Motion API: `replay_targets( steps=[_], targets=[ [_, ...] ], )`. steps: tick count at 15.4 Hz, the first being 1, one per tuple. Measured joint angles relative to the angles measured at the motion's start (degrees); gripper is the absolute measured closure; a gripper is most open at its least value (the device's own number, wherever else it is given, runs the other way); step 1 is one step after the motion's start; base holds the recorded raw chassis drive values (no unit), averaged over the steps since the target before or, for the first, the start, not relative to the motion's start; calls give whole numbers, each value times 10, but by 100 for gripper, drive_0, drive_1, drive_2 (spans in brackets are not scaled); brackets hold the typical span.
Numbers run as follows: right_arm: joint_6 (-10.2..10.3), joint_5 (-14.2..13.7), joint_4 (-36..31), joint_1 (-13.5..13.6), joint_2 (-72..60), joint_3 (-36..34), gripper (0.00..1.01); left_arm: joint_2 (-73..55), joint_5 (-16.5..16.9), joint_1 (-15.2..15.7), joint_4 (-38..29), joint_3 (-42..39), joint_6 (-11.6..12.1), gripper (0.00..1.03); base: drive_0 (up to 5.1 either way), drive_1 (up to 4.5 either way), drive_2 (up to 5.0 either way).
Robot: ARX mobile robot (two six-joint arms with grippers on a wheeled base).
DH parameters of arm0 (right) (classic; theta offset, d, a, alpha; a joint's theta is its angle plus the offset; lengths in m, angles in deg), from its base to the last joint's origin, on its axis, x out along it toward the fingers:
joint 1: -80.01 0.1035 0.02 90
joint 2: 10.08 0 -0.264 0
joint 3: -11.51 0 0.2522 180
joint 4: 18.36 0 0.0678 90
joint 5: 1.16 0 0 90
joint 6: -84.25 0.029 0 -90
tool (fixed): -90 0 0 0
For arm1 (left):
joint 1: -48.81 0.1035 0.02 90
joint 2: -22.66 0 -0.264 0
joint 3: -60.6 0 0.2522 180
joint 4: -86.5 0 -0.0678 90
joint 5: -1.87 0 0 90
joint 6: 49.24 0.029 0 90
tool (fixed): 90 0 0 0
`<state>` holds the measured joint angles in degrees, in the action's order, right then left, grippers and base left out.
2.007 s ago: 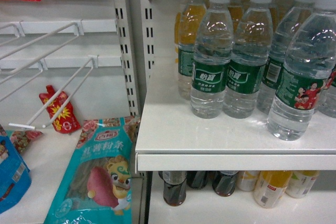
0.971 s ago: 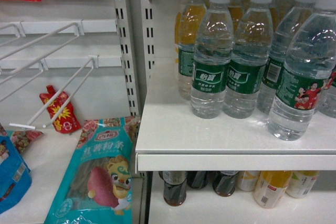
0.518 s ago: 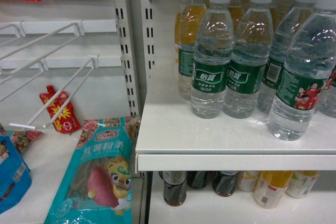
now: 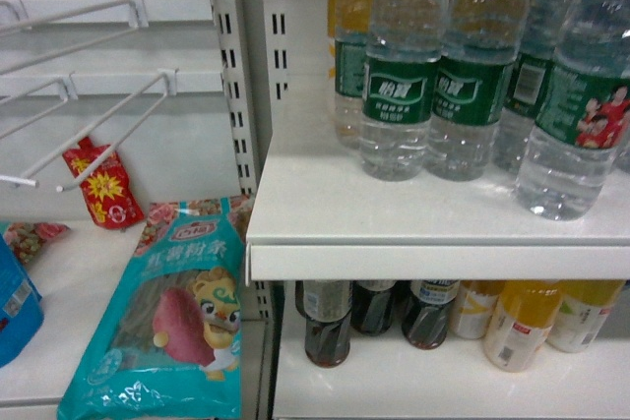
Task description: Move water from second to third shelf
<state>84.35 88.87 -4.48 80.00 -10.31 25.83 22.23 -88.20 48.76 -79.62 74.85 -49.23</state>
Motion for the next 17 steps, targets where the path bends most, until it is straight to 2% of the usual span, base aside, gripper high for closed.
replay_targets(
  steps=[17],
  targets=[
    [-2,0,2,0,0,0,3,0,0,0,2,0,0,5,0,0,0]
  ],
)
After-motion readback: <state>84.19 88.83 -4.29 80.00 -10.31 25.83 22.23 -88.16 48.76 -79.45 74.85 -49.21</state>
